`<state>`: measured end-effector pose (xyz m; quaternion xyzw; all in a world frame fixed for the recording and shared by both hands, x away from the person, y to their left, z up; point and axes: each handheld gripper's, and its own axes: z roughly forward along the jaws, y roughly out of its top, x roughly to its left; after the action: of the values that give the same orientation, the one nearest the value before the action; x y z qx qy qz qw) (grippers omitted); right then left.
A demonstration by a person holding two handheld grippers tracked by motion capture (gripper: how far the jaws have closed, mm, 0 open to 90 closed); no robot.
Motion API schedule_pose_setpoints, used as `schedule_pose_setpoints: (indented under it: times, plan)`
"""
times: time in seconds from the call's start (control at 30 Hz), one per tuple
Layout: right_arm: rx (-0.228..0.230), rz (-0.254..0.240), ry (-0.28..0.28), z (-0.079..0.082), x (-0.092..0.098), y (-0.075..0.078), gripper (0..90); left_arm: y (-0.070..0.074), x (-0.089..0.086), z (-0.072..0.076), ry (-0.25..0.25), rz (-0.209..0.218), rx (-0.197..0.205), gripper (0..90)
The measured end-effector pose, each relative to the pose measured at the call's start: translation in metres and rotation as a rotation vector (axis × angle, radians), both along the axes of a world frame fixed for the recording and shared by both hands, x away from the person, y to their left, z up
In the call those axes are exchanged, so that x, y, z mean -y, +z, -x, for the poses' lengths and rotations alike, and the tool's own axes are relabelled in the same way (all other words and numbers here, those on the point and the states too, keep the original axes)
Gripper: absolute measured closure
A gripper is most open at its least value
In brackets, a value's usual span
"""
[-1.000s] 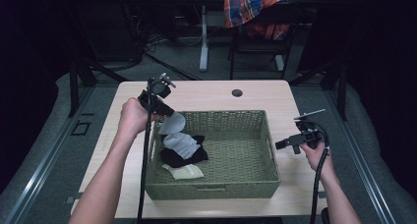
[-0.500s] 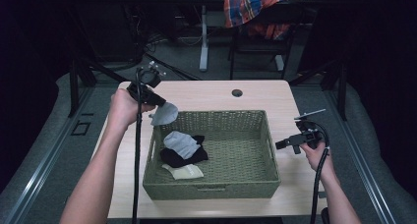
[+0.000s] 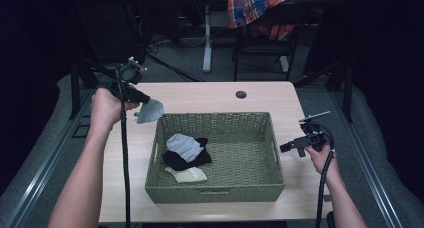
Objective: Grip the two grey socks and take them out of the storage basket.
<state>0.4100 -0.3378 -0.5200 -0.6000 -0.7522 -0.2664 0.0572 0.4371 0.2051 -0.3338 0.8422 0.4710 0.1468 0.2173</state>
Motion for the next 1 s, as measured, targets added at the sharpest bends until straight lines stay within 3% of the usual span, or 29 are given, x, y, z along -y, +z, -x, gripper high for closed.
schedule_pose_setpoints:
  times: [0.13,0.53,0.7,0.77,0.87,1.0]
  plan:
    - [-0.01,0.007,0.019,-0.001,0.001,0.001,2.4,-0.001,-0.019,0.0,0.048,0.002,-0.002,86.6]
    - [-0.013,0.009,0.023,-0.001,0.001,0.001,2.6,-0.014,-0.049,-0.002,0.126,-0.002,-0.018,86.7]
    - [-0.006,0.004,0.0,0.0,-0.001,0.0,2.7,-0.025,-0.058,-0.004,0.157,-0.008,-0.035,86.7]
    - [-0.022,0.019,0.036,-0.001,0.001,0.001,2.9,-0.033,-0.062,-0.006,0.173,-0.013,-0.045,86.7]
    - [-0.01,0.013,0.005,0.0,-0.001,-0.001,3.0,-0.042,-0.067,-0.007,0.189,-0.018,-0.059,86.7]
    - [-0.02,0.019,0.028,-0.001,0.001,0.0,3.0,-0.054,-0.071,-0.009,0.2,-0.016,-0.073,86.7]
